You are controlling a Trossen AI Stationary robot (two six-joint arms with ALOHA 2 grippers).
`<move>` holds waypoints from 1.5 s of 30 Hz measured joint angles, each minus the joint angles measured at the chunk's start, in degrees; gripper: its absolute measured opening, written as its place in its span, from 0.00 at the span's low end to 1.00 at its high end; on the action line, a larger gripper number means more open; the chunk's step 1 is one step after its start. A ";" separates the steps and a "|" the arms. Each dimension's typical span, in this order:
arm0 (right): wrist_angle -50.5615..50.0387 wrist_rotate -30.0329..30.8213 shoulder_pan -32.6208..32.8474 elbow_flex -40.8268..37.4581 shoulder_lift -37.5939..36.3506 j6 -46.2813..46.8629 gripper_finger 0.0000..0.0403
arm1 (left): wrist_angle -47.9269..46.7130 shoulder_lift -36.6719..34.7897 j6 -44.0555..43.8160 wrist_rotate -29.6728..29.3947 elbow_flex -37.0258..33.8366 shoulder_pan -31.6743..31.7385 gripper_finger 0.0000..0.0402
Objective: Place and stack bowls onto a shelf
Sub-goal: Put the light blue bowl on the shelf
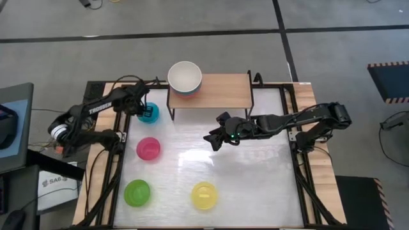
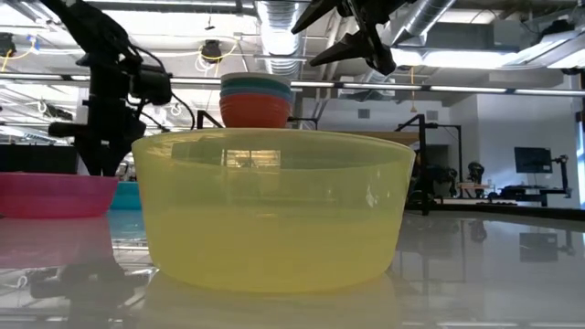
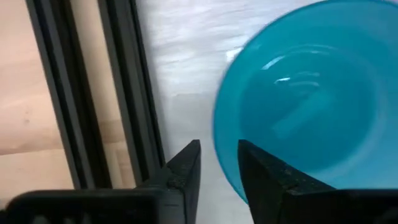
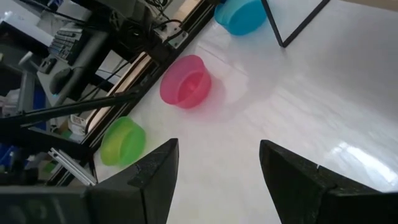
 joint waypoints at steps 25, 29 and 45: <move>-8.17 -1.05 -0.31 0.00 -0.07 0.51 0.62 | -6.03 -17.44 3.90 -0.70 0.00 0.27 0.00; -7.55 -2.38 -1.51 0.00 -0.07 0.33 0.62 | -8.56 -27.52 4.30 2.79 0.00 -2.64 0.00; -2.12 -6.83 -6.52 8.16 -0.09 -9.73 0.62 | -7.78 -48.54 7.42 9.96 13.94 -17.76 0.00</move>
